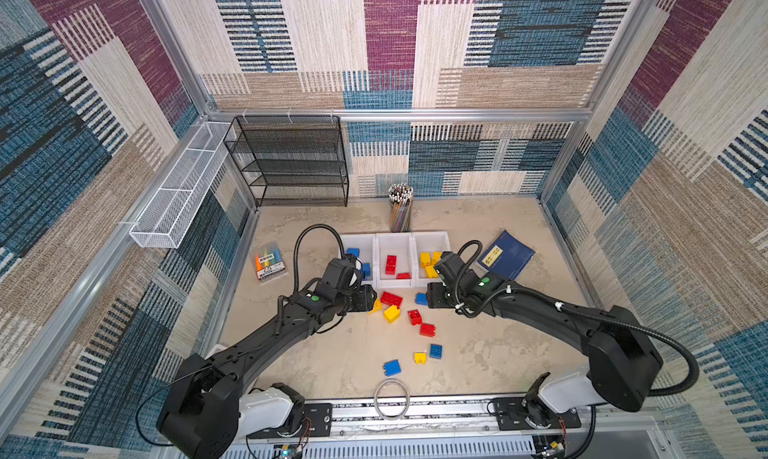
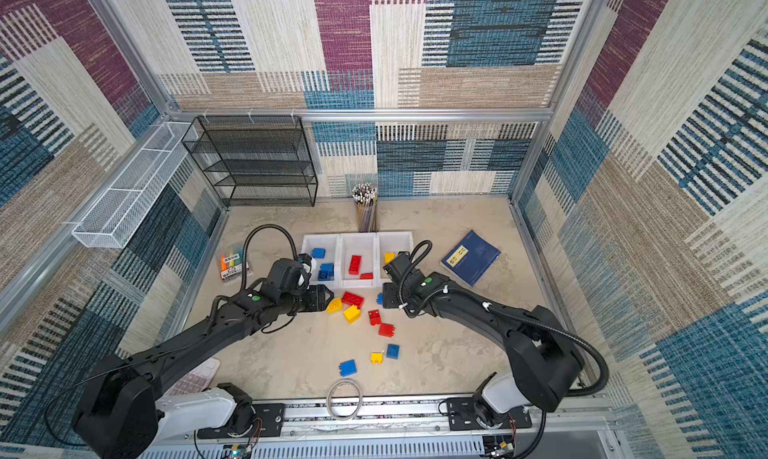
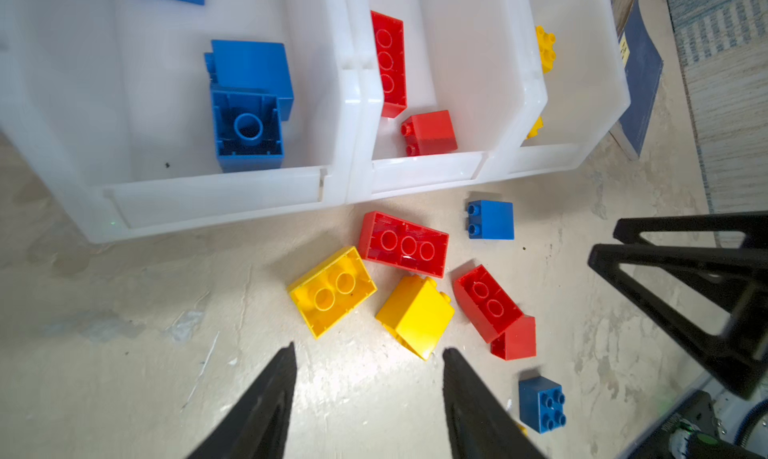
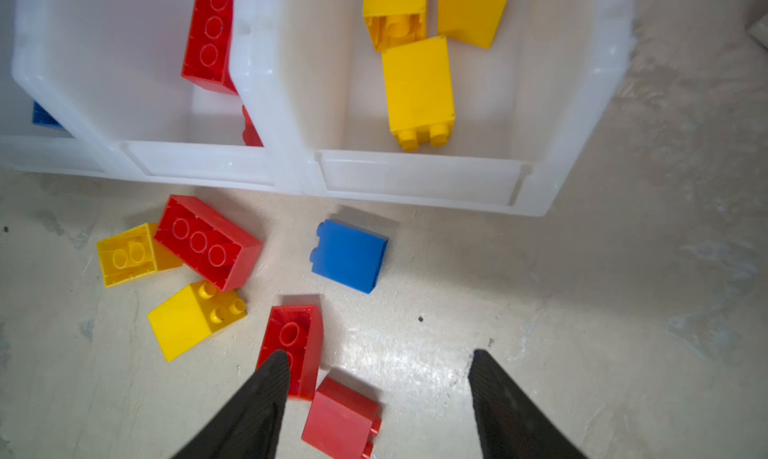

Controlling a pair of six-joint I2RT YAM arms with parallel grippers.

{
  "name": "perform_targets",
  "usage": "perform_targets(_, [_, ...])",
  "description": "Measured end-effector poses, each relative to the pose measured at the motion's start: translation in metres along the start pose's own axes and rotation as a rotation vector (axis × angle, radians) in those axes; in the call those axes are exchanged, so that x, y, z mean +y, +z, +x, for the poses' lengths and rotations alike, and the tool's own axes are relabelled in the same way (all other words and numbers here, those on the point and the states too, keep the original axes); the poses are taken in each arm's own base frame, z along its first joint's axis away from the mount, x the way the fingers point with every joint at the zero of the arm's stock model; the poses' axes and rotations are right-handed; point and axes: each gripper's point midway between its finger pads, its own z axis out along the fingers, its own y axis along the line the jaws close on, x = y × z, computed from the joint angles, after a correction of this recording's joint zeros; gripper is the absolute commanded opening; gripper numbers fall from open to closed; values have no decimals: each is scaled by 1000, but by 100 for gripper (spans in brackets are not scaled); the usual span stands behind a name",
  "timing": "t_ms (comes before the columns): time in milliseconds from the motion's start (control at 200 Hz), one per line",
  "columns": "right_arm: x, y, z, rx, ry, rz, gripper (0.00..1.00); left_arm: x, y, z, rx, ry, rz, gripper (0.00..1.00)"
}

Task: Sort the legos into containers by color
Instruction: 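Grasp a blue brick near the bin with the right gripper while the left gripper withdraws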

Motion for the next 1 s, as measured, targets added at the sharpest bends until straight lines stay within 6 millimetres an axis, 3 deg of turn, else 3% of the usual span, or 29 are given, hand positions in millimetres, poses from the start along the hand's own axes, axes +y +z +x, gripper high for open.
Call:
perform_targets(145, [3, 18, 6, 18, -25, 42, 72, 11, -12, 11, -28, -15, -18, 60])
perform_targets(381, [8, 37, 0, 4, -26, 76, 72, 29, -23, 28, -57, -44, -54, 60])
perform_targets(716, [17, 57, -1, 9, -34, 95, 74, 36, -28, 40, -64, -65, -54, 60])
perform_targets(816, [16, 61, 1, 14, -30, 106, 72, 37, -28, 41, -62, -72, -55, 60])
perform_targets(1002, [13, 67, 1, 12, -25, 125, 60, 37, -28, 41, -61, -76, -55, 60])
